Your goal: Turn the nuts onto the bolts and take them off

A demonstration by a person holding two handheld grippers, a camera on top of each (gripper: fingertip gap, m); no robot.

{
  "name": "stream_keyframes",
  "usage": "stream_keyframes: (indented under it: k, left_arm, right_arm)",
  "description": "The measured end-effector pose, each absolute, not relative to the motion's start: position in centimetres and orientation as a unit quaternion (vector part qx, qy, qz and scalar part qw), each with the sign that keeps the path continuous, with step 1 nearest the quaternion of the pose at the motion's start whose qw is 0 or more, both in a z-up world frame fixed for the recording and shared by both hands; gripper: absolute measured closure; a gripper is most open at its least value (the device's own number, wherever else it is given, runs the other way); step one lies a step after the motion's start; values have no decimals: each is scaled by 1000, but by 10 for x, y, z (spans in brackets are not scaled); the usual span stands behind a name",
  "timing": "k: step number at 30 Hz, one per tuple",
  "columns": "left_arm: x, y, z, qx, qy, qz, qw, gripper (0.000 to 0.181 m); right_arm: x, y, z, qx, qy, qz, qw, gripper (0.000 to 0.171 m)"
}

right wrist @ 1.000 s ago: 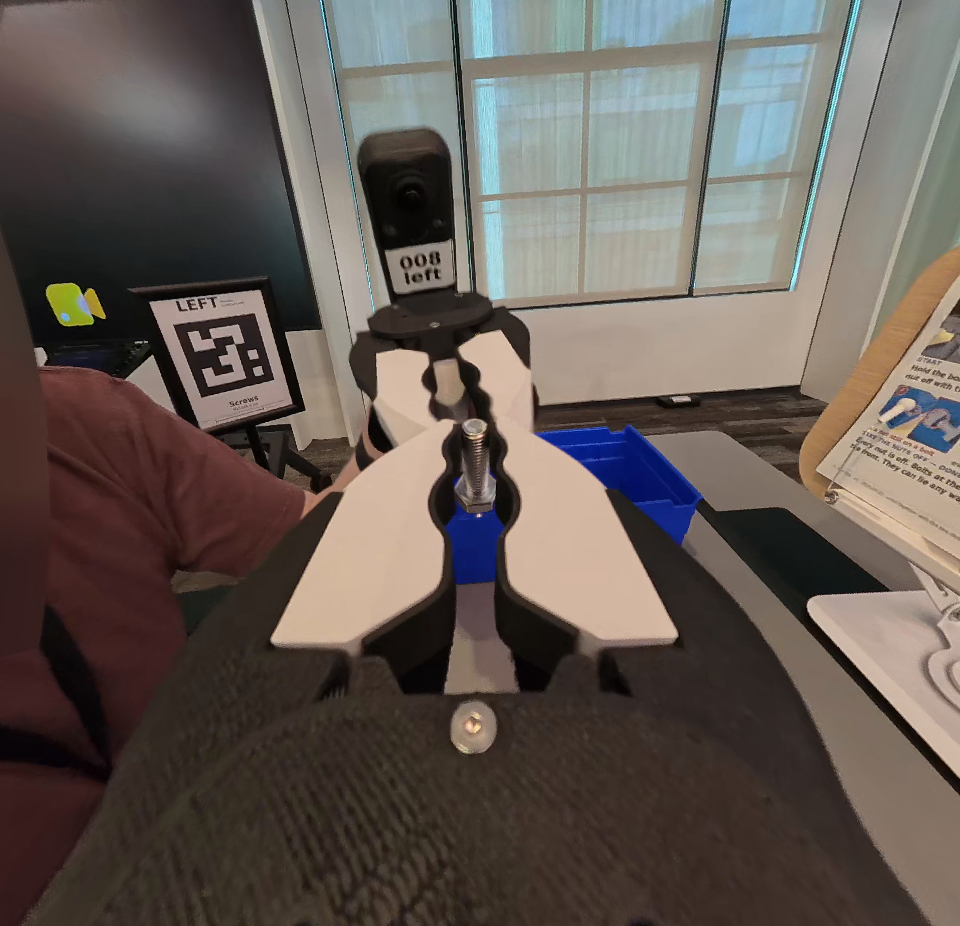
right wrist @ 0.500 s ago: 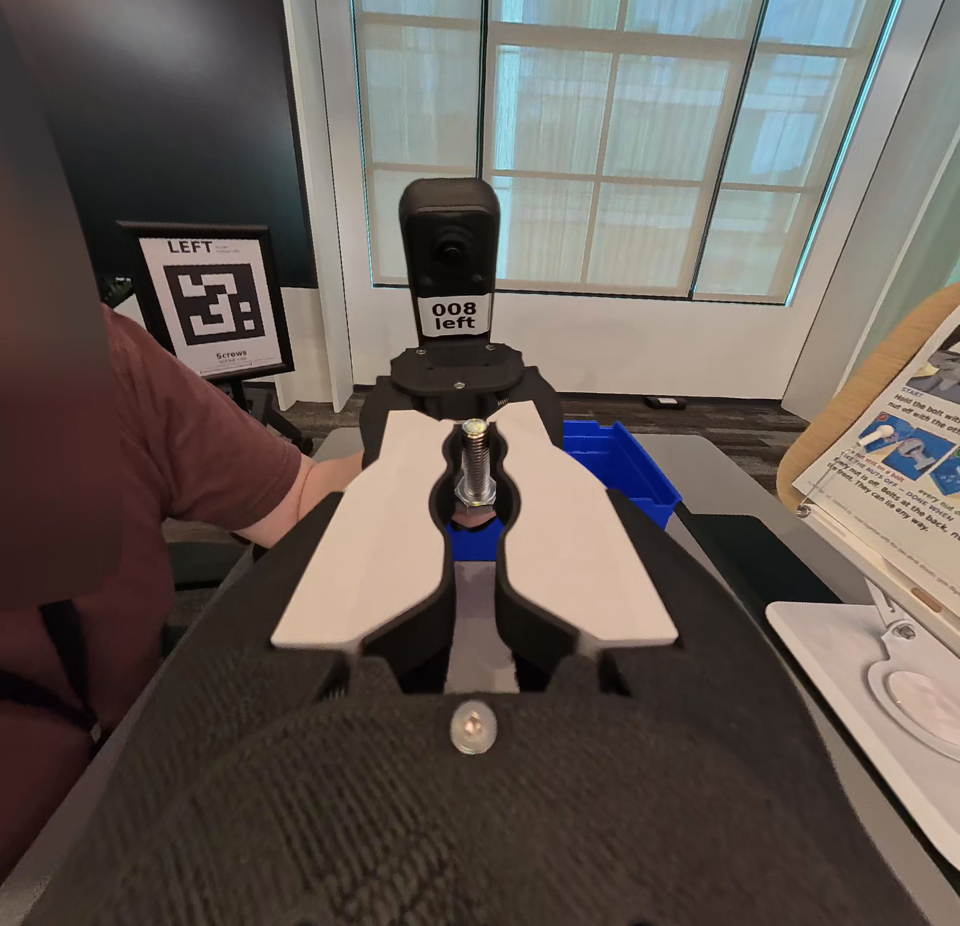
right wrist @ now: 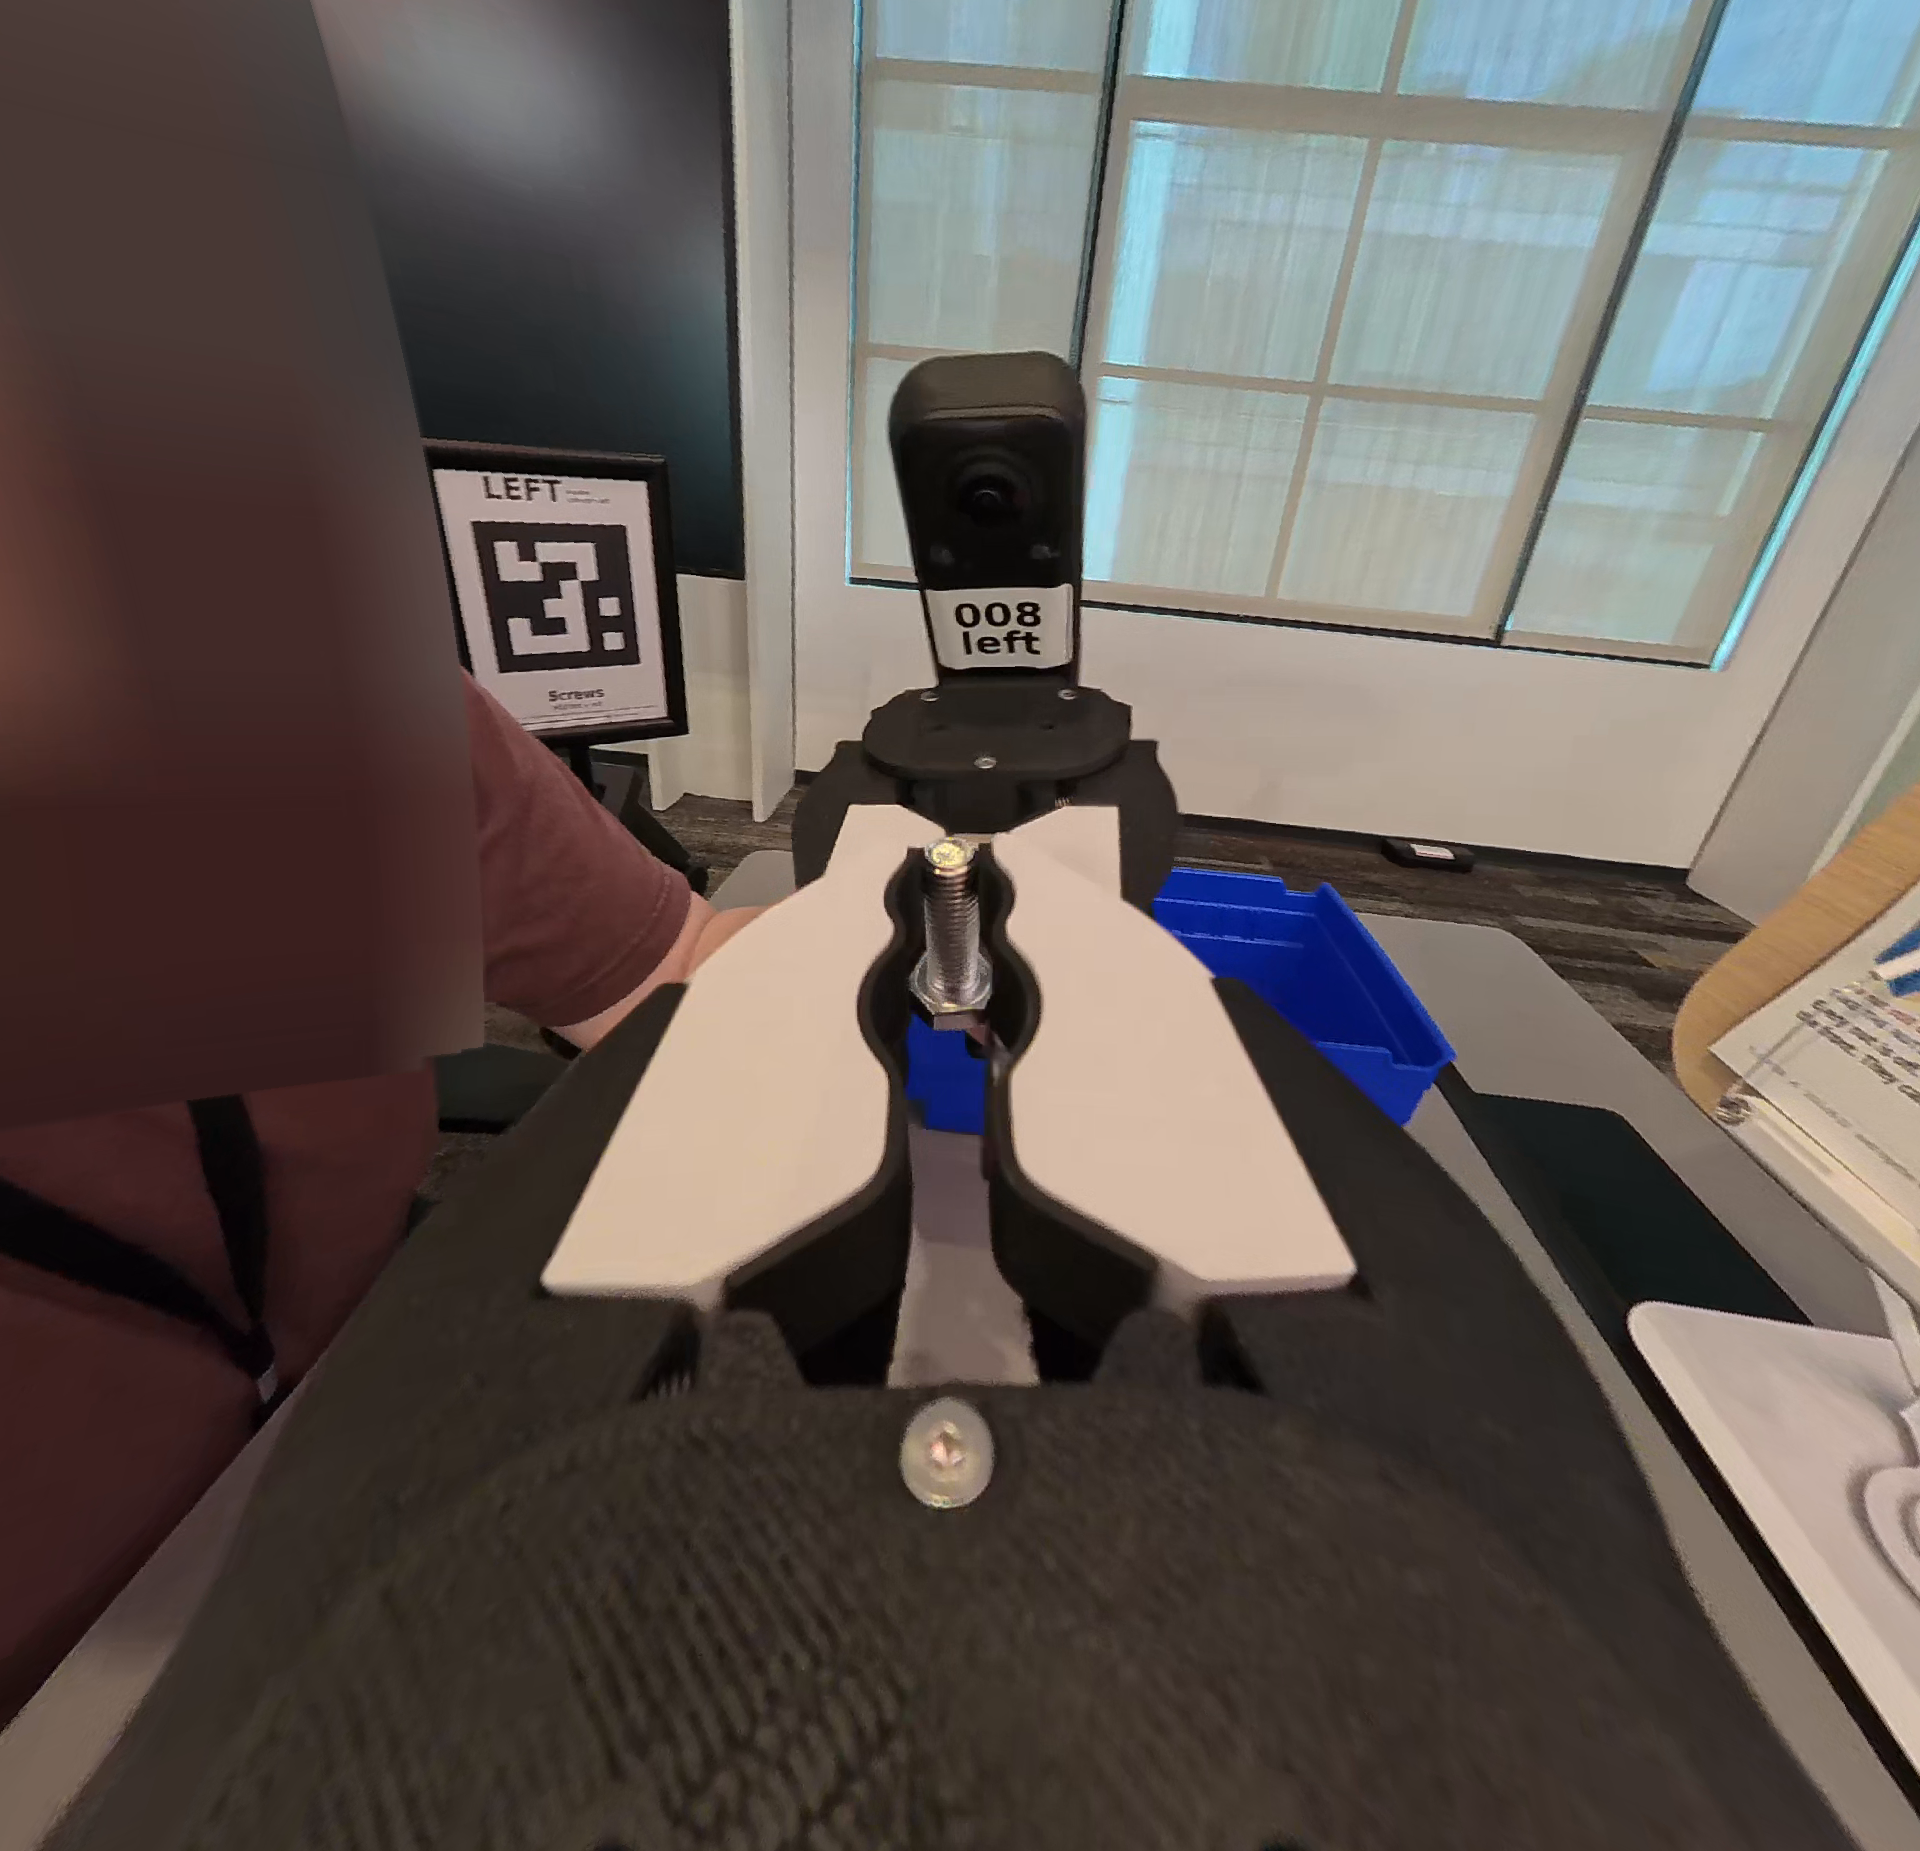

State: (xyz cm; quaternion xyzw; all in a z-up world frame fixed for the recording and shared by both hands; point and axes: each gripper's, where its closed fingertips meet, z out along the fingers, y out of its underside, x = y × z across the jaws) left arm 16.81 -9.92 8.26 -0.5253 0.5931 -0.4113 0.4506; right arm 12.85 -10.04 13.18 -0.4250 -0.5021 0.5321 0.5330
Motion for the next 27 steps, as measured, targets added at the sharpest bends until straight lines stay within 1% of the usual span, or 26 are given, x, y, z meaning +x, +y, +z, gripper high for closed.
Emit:
stream_keyframes:
  k: [2,9,16,21,22,24,25,27]
  left_arm:
    - [168,-106,82,-515,605,-419,440,166]
    - [169,-110,81,-508,615,-413,440,166]
    - [168,-117,80,-504,619,-438,413,167]
    - [168,-114,79,-510,619,-424,420,167]
    - [168,-111,79,-514,619,-414,426,167]
    - [166,-104,78,-524,615,-394,438,167]
    - [164,-101,78,-527,614,-386,442,167]
    - [154,-86,82,-543,603,-359,461,167]
  right_arm:
    - [129,-106,132,-414,-511,542,524,161]
    - [131,-110,131,-400,-518,556,512,161]
    - [132,-113,130,-390,-523,567,503,161]
    - [132,-112,130,-395,-520,567,502,161]
    - [131,-110,130,-399,-516,563,508,159]
    - [133,-104,134,-407,-502,554,525,140]
    - [136,-101,137,-411,-497,549,531,135]
    - [144,-94,139,-428,-491,526,546,136]
